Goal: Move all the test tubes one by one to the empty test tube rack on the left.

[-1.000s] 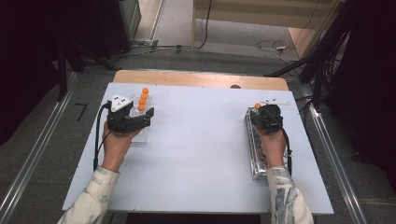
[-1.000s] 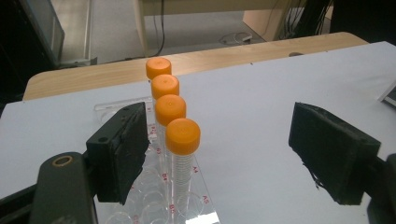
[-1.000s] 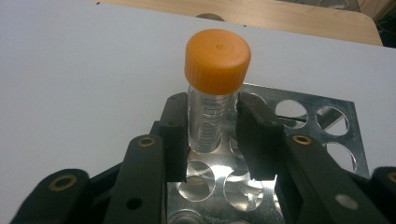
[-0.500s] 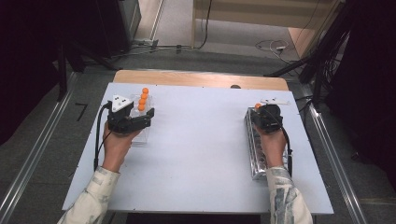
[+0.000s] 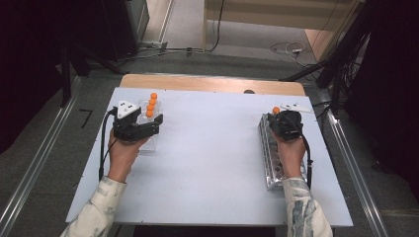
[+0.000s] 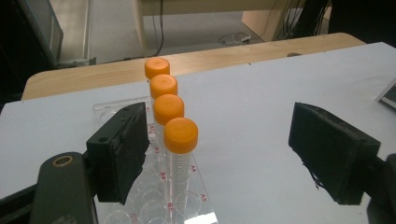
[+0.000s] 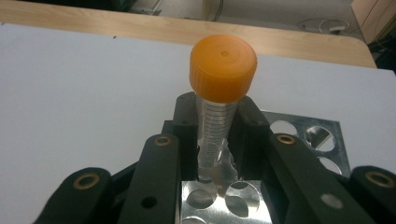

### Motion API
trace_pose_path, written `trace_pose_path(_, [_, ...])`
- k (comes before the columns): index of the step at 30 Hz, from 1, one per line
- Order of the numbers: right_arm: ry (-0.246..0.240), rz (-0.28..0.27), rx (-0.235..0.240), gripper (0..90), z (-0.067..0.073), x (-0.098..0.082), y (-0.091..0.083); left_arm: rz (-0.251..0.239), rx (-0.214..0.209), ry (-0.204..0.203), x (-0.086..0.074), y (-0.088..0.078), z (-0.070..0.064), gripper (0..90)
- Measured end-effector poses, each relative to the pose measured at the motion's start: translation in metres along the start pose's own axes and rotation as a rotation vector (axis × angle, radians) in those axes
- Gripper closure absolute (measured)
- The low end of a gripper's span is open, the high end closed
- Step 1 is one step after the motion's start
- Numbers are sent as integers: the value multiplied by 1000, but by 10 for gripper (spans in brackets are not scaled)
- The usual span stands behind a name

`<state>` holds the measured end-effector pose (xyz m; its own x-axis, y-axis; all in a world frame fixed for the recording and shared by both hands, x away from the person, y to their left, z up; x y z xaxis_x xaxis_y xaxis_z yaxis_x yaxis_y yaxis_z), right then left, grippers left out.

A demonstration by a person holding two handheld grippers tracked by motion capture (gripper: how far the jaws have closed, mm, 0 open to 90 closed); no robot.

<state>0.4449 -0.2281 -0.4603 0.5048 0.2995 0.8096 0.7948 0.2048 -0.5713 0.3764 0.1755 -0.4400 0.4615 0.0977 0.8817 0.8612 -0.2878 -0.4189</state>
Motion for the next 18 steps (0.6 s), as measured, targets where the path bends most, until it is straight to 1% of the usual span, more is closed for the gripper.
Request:
trace_pose_path(4, [6,-28,0,720,-1,6,-10,-1,0,1,0,-1,0,201])
trace_pose_path(6, [0,-43,1,721,-1,8,-14,-2,-2,3,0,-1,-1,201])
trace_pose_path(9, [-14,-63,-3,721,2,13,-22,-2,-3,4,0,-1,-2,201])
trace_pose_path(12, [-35,-84,-1,721,5,16,-30,-1,-4,6,0,-1,-2,201])
trace_pose_path(14, [-53,-93,-8,721,7,18,-35,-2,-4,5,0,-2,-3,201])
trace_pose_path(18, [-65,-100,22,721,13,20,-41,0,-10,14,-1,-2,-5,201])
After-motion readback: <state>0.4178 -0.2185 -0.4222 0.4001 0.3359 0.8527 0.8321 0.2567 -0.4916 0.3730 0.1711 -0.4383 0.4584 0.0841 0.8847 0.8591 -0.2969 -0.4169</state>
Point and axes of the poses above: each handheld gripper's, and its own axes: y roughly forward along the jaws, x roughly out of its top, z roughly to its left, the point moved 7 cm from there along y, roughly forward along the jaws, and after that the axes turned 9 degrees about -y, right-handed, at the moved point
